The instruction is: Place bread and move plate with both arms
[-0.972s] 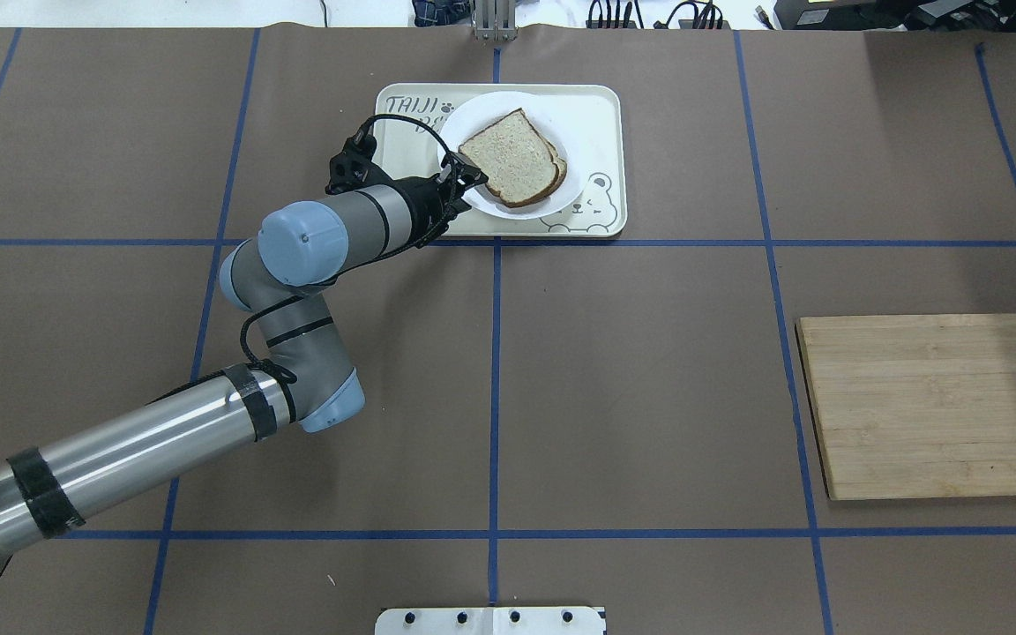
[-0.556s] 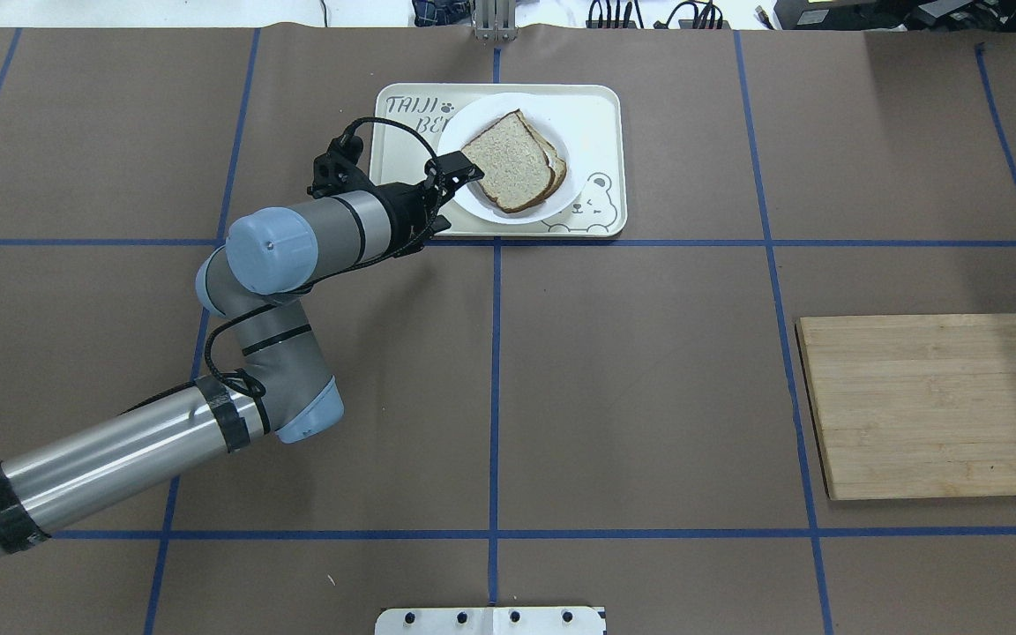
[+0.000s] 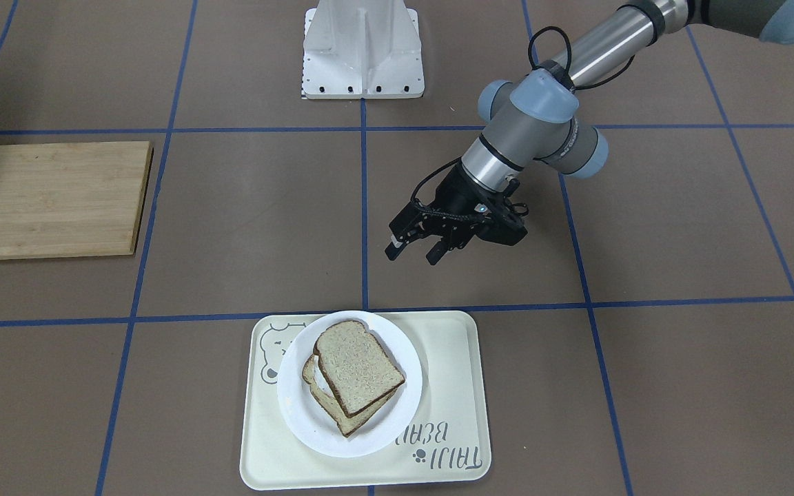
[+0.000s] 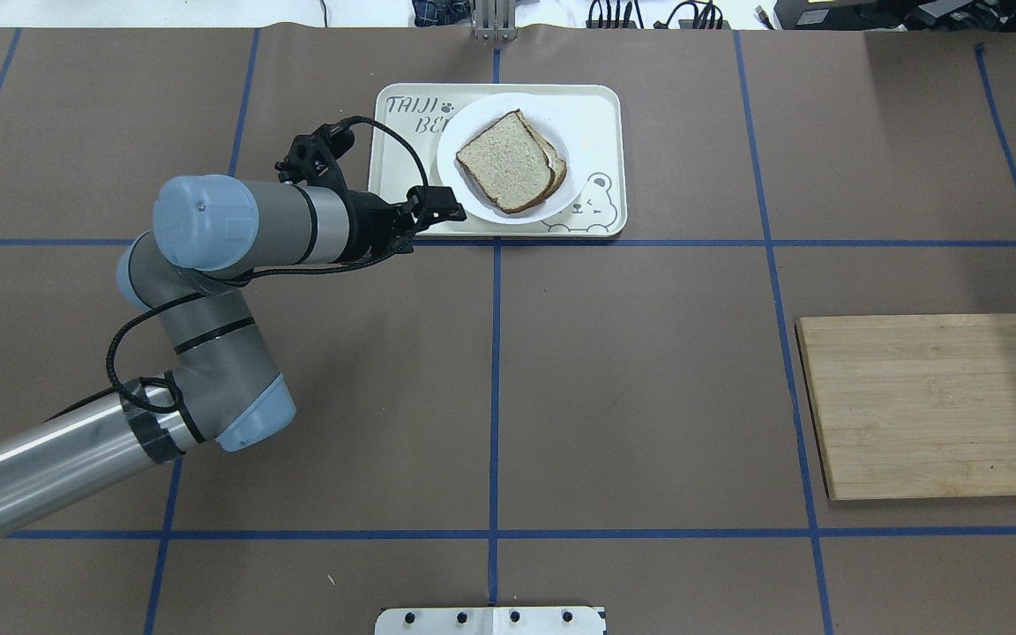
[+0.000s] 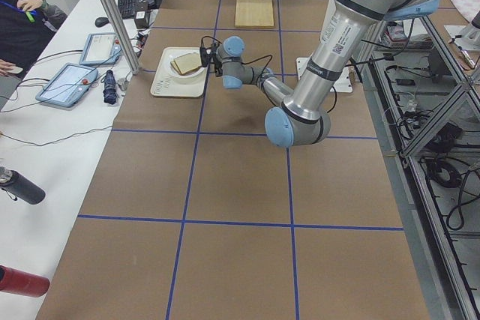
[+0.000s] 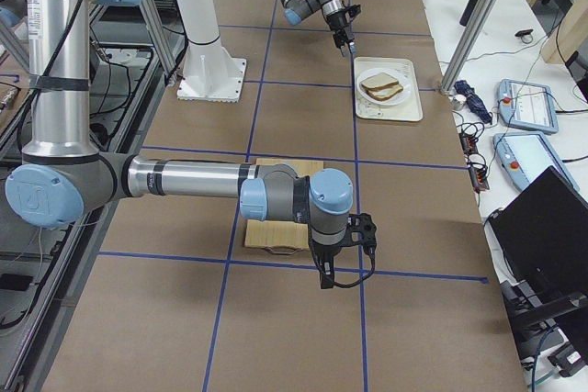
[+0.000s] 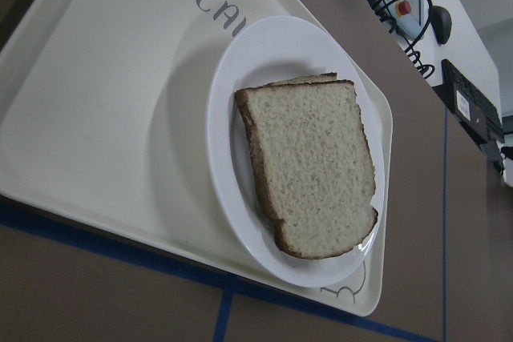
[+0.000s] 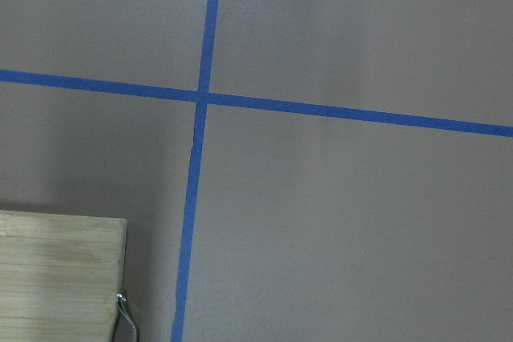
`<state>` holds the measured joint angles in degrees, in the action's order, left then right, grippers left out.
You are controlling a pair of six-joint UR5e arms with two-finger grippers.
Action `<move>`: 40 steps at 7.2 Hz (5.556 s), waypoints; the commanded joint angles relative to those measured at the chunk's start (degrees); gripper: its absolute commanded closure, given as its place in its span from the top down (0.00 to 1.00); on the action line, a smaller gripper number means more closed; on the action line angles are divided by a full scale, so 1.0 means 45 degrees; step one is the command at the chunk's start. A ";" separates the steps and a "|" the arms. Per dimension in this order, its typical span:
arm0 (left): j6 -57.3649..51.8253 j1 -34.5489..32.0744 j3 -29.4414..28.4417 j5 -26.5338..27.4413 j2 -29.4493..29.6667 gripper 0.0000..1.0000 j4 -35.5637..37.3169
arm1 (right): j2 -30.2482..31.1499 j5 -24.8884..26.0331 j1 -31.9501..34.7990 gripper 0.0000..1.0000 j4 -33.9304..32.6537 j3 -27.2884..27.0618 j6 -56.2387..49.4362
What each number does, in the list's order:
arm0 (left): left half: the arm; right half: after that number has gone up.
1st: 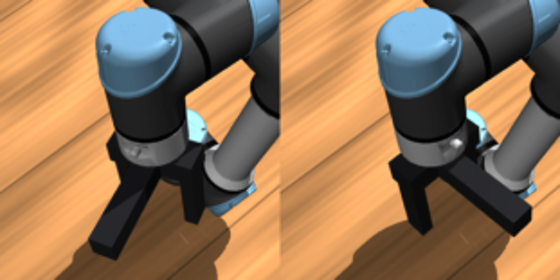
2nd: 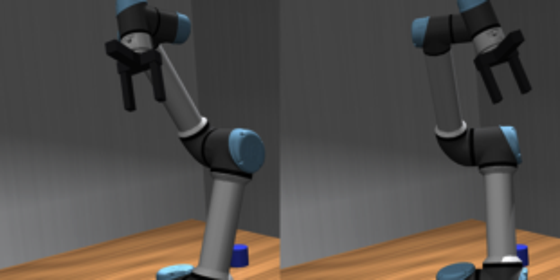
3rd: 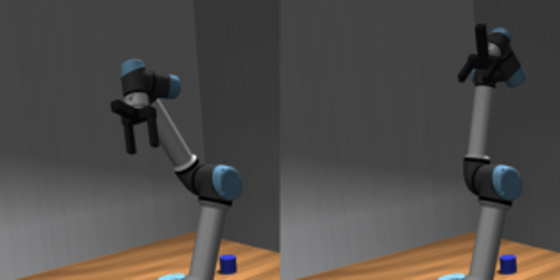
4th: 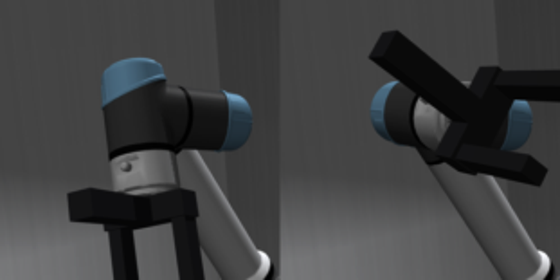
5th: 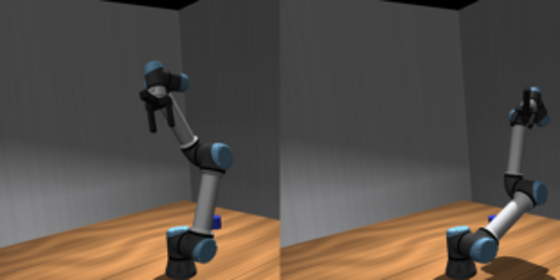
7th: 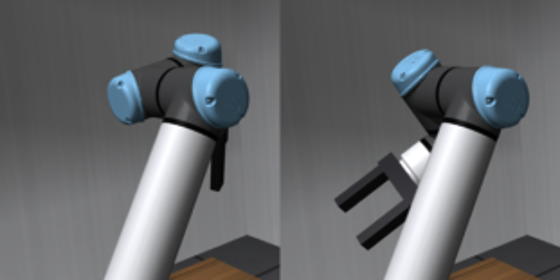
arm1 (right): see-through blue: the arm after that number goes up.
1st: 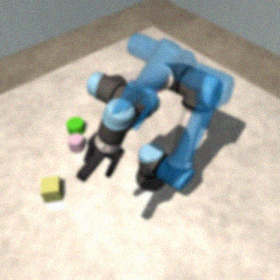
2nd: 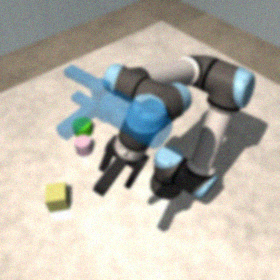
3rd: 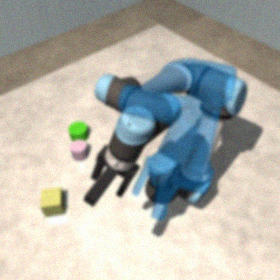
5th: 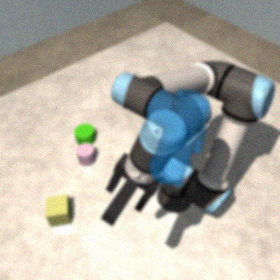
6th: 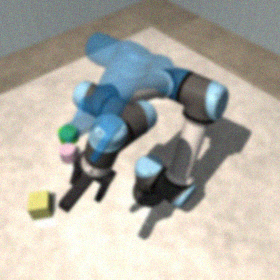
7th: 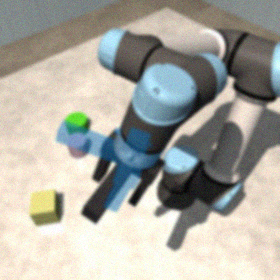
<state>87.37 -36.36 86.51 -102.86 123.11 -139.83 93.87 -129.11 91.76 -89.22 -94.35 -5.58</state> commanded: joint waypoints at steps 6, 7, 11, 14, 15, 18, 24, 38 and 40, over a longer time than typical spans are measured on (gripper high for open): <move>-1.7383 -0.5674 0.5720 -0.3219 -0.3776 0.98 1.2812 | 0.0019 0.0000 0.0000 1.00 0.0001 0.0009 0.0068; -1.8970 -0.7372 0.5080 -0.4627 -0.4365 0.98 1.2832 | 0.0039 0.0000 0.0000 1.00 0.0021 0.0009 0.0067; -2.0665 -1.0591 0.3355 -0.6010 -0.6982 0.98 1.2383 | 0.0078 -0.0020 0.0000 1.00 0.0040 -0.0068 0.0067; -2.0548 -1.1354 0.3703 -0.6243 -0.8353 0.98 1.2304 | 0.0097 -0.0020 0.0019 1.00 0.0118 -0.0069 0.0048; -2.0529 -1.1335 0.3648 -0.6127 -0.8587 0.98 1.2227 | 0.0136 0.0000 0.0019 1.00 0.0138 -0.0049 0.0048; -2.0607 -1.1277 0.3706 -0.6223 -0.8589 0.98 1.2128 | 0.0195 0.0000 0.0019 1.00 0.0158 -0.0030 0.0048; -2.0665 -1.1354 0.4057 -0.6243 -0.9291 0.98 1.2090 | 0.0235 -0.0097 0.0000 1.00 0.0158 -0.0108 0.0985; -2.0587 -1.1354 0.4136 -0.6243 -0.9663 0.98 1.2090 | 0.0235 -0.0469 0.0000 1.00 0.0177 -0.0127 0.1005; -2.0568 -1.1354 0.4097 -0.6243 -0.9663 0.98 1.2090 | 0.0235 -0.0469 0.0000 1.00 0.0177 -0.0108 0.1005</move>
<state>-5.23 -87.45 105.08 -130.96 79.63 -85.43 94.92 -131.27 91.76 -88.42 -94.91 -1.05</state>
